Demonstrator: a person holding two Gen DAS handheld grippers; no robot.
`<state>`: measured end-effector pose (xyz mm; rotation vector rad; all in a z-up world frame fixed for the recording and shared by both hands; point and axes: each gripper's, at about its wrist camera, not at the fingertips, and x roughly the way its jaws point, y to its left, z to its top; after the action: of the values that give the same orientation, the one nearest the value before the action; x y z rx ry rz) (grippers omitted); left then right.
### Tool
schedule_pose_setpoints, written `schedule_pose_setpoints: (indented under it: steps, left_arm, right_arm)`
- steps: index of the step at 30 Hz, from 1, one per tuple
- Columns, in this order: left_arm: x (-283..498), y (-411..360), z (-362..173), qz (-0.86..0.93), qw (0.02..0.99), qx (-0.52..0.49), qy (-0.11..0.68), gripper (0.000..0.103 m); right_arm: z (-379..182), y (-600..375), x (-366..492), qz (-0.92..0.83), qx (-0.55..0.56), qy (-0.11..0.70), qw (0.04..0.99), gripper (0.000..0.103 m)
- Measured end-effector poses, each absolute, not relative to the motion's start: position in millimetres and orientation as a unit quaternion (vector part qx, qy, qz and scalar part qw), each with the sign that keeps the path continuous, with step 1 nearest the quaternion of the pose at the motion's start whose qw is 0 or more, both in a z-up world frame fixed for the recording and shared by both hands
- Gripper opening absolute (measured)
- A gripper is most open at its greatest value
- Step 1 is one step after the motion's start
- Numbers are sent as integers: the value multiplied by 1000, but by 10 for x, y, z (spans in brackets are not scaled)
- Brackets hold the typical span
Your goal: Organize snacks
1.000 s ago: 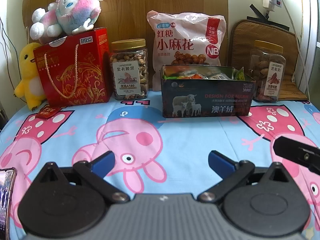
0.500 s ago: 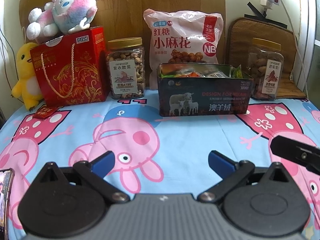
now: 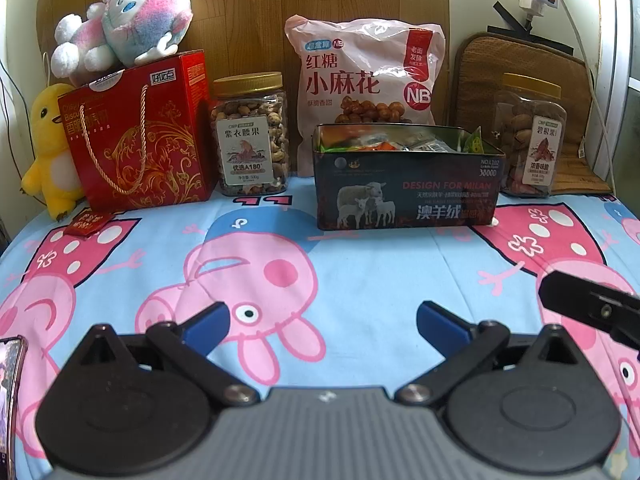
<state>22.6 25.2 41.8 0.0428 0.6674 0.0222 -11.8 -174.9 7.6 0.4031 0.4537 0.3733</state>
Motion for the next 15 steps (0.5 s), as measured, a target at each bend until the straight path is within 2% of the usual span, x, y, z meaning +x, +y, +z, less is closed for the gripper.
schedule_pose_setpoints:
  steps: [15]
  left_arm:
    - [222, 253, 415, 11, 944, 21, 328, 103]
  right_arm:
    - [79, -1750, -104, 183, 197, 222, 937, 69]
